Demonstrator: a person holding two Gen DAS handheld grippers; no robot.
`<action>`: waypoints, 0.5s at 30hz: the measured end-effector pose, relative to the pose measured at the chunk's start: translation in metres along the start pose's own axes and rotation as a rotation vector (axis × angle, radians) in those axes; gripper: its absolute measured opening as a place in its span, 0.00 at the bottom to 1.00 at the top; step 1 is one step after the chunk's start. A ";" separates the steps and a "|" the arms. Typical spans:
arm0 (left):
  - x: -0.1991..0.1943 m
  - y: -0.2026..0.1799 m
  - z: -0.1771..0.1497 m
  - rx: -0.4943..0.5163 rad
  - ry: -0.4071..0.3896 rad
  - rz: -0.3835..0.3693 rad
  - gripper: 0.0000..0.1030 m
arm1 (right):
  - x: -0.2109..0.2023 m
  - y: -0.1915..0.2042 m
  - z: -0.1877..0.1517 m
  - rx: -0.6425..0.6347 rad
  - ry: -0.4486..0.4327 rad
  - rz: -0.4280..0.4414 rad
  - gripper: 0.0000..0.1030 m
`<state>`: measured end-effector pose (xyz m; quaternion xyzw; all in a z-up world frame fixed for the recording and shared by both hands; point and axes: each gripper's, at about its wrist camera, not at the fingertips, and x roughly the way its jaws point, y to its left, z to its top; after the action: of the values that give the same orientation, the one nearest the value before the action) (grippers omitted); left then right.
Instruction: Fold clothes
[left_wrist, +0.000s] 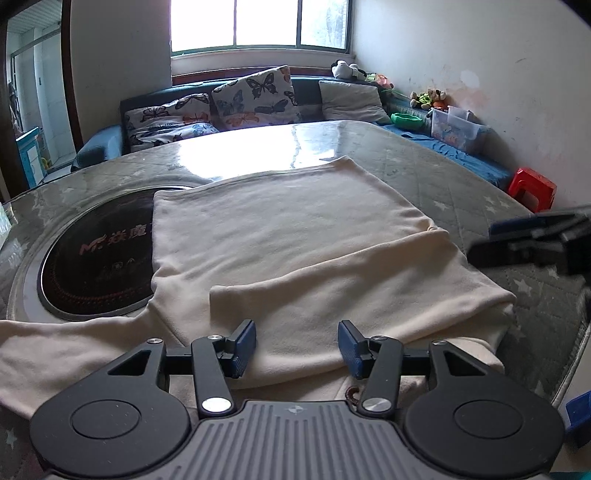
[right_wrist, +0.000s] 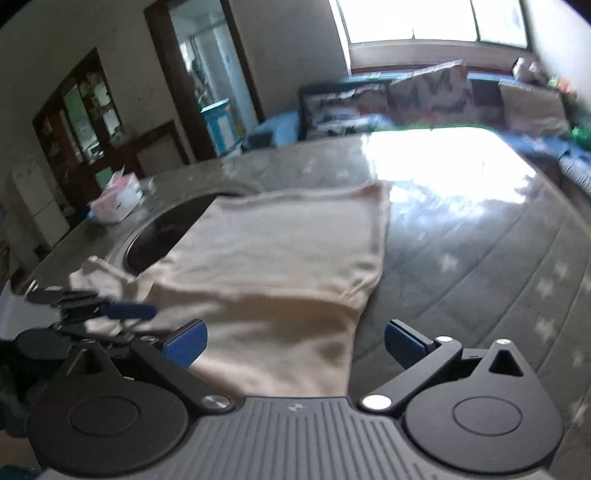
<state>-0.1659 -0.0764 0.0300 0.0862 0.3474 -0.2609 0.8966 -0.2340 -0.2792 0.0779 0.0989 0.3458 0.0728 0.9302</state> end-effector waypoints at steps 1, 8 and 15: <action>-0.001 0.000 0.001 -0.003 -0.004 -0.002 0.51 | 0.001 -0.002 0.002 0.009 -0.008 -0.024 1.00; -0.004 0.002 0.006 -0.028 -0.024 -0.006 0.56 | 0.027 -0.010 -0.005 0.052 0.101 -0.108 1.00; 0.000 0.002 0.001 -0.025 -0.014 -0.004 0.56 | 0.024 0.001 -0.025 -0.077 0.079 -0.147 1.00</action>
<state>-0.1640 -0.0748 0.0306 0.0725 0.3447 -0.2591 0.8993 -0.2319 -0.2701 0.0446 0.0343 0.3855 0.0216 0.9218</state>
